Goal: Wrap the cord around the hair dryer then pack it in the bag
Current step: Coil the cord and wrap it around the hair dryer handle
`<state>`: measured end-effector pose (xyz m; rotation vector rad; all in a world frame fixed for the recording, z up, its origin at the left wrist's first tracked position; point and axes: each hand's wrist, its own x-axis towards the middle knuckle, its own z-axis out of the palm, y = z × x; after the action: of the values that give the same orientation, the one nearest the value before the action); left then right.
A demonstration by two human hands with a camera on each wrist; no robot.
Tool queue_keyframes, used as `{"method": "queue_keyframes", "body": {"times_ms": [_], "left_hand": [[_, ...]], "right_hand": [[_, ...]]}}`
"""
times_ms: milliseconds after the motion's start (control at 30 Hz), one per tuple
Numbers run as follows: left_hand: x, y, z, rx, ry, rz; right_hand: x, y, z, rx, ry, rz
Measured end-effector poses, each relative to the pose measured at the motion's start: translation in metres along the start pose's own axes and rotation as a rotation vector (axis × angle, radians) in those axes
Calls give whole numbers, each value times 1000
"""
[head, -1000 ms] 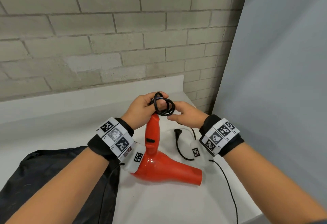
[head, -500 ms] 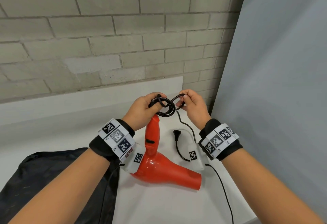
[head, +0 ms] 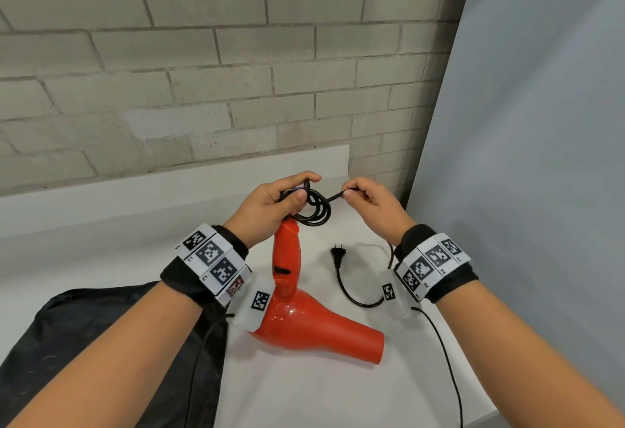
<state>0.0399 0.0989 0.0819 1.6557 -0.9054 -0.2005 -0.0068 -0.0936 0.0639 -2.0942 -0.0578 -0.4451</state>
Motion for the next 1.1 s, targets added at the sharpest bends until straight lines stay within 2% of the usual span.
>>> {"method": "queue_keyframes", "body": {"times_ms": [233, 333, 533, 700, 833, 933, 1100], "left_hand": [[0, 7, 9, 55, 52, -10], [1, 5, 3, 94, 4, -6], [1, 3, 0, 170, -64, -10], [5, 10, 1, 284, -188, -12], [1, 7, 2, 355, -101, 1], [-3, 6, 4, 334, 9, -22], [-7, 8, 13, 305, 62, -48]], "right_hand": [[9, -28, -10, -158, 245, -107], [7, -41, -18, -209, 311, -185], [-4, -62, -23, -302, 321, -357], [-13, -63, -21, -357, 329, -436], [-24, -59, -23, -303, 291, -444], [-37, -51, -24, -182, 204, -326], [-55, -19, -23, -25, -54, 106]]}}
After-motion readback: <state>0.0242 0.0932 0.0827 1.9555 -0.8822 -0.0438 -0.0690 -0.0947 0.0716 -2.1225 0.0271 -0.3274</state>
